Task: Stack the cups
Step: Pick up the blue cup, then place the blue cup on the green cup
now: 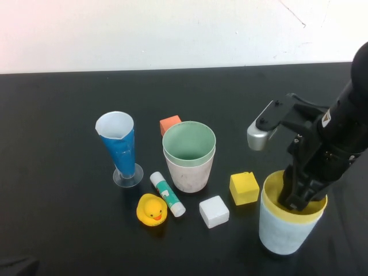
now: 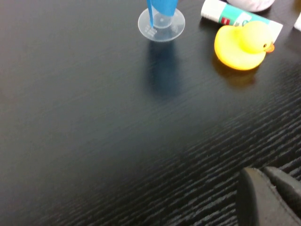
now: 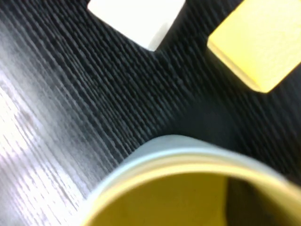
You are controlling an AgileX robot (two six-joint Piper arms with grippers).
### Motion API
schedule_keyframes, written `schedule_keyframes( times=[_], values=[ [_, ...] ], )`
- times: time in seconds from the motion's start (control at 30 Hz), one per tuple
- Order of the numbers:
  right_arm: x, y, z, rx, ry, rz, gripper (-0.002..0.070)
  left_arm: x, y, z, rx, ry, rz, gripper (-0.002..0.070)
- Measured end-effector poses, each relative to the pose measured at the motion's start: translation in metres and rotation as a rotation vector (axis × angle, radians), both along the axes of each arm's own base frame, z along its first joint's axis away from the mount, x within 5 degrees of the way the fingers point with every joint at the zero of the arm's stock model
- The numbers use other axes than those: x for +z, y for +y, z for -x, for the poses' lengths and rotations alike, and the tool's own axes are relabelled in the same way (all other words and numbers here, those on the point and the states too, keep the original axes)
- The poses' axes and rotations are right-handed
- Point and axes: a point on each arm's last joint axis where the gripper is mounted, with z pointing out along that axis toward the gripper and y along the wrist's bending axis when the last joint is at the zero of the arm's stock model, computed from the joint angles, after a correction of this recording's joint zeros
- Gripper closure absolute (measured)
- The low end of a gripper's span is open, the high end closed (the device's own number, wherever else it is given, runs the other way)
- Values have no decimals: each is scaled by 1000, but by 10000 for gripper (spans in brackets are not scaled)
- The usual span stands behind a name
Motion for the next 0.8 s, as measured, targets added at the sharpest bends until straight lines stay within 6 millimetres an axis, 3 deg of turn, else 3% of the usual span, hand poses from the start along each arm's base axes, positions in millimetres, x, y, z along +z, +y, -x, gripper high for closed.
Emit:
schedule_keyframes(
  times=[0.03, 0.1, 0.2, 0.37, 0.47, 0.6, 0.8],
  values=[
    [0, 0, 0, 3, -1, 0, 552, 0, 0, 0, 1, 3, -2, 676],
    [8, 0, 1, 6, -24, -13, 608, -1, 1, 0, 2, 9, -7, 676],
    [37, -3, 6, 8, -106, -55, 608, -2, 1, 1, 5, 21, -15, 676],
    [109, -8, 17, 15, -309, -159, 608, -2, 1, 1, 6, 24, -18, 676],
    [140, -5, 17, 40, -404, -234, 608, -2, 1, 1, 6, 24, -18, 676],
    [154, 8, 5, 79, -431, -315, 609, -2, 1, 1, -1, 20, -26, 676],
    [134, 37, -35, 106, -383, -338, 610, -2, 1, 1, -6, 17, -32, 677]
  ],
)
